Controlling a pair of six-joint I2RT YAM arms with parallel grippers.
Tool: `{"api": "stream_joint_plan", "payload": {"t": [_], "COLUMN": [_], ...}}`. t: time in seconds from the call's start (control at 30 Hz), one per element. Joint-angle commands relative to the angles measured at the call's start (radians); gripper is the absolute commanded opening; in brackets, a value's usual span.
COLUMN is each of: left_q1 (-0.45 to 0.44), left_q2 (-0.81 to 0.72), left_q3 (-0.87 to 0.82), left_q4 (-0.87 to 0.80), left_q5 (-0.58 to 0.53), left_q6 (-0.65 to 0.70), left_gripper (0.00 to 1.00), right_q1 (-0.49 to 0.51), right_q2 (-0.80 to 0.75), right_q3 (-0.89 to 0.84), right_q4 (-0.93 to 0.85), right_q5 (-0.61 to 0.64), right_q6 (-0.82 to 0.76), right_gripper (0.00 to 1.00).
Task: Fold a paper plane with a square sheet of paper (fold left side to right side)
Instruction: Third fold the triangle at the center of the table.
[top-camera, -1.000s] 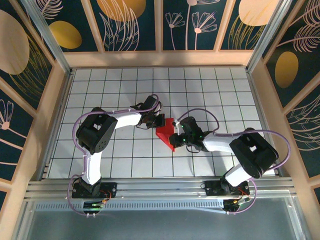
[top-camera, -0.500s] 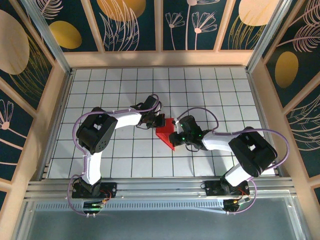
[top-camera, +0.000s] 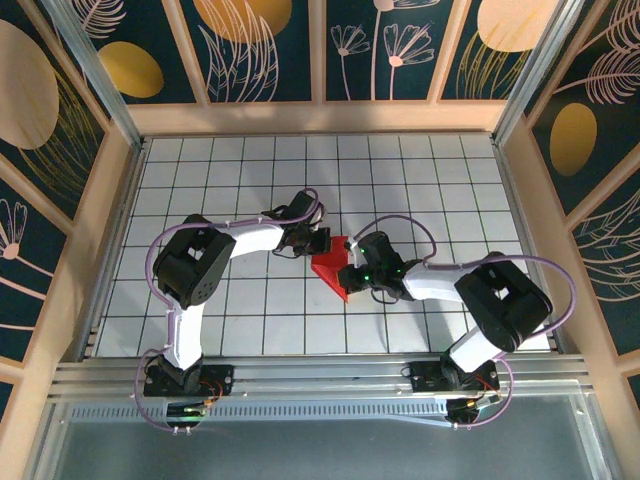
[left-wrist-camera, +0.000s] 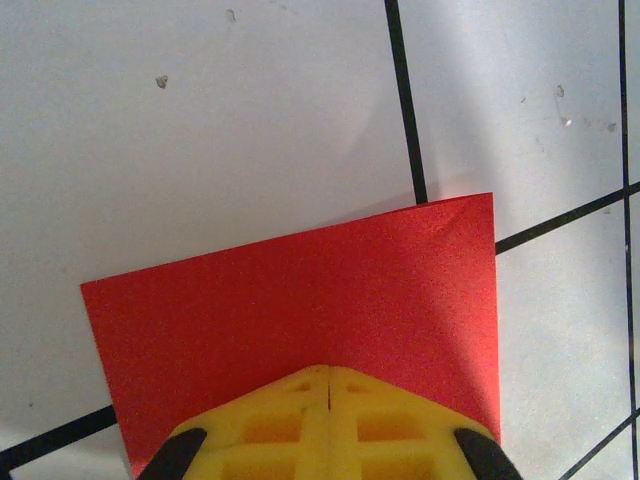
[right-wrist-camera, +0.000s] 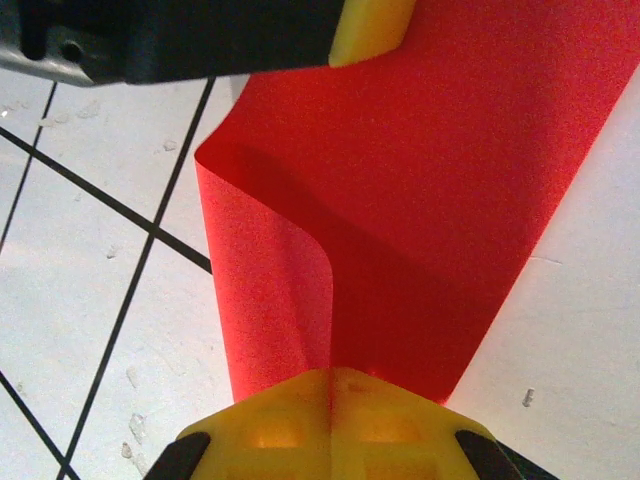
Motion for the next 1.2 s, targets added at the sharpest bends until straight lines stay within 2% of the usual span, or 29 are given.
{"api": "stream_joint_plan", "payload": {"t": [0.0,0.27,0.5,0.7,0.8,0.93,1.07,1.17], "left_q1": [-0.003,-0.004,-0.001,0.033,0.063,0.082,0.080,0.053], "left_q2": [0.056,0.050,0.000,-0.104,-0.204,-0.366,-0.467,-0.506], "left_q3": [-0.004,-0.004,0.056,0.081,0.001,-0.163,-0.347,-0.456], "left_q4": [-0.081,-0.077,-0.100,-0.119,-0.066,0.035,0.171,0.281], "left_q5": [-0.042,-0.042,-0.070,-0.110,-0.098,-0.058,0.065,0.123], "left_q6": [0.014,0.013,0.028,0.033,0.013,-0.015,-0.083,-0.154], "left_gripper": [0.00,0.00,0.12,0.22,0.21,0.14,0.06,0.04], "right_q1": [-0.009,-0.009,-0.009,-0.009,-0.009,-0.009,-0.009,-0.009], "right_q2": [0.019,0.040,0.050,0.054,0.053,0.056,0.058,0.061], "right_q3": [0.020,0.020,0.013,-0.001,-0.004,-0.006,-0.005,-0.002], "right_q4": [-0.021,-0.024,-0.045,-0.044,-0.042,-0.035,-0.034,-0.034], "right_q5": [0.016,0.022,0.026,0.027,0.026,0.022,0.018,0.014], "right_q6": [0.001,0.002,-0.003,0.002,0.003,0.003,0.003,0.002], "right_gripper": [0.00,0.00,0.00,0.00,0.00,0.00,0.00,0.00]}}
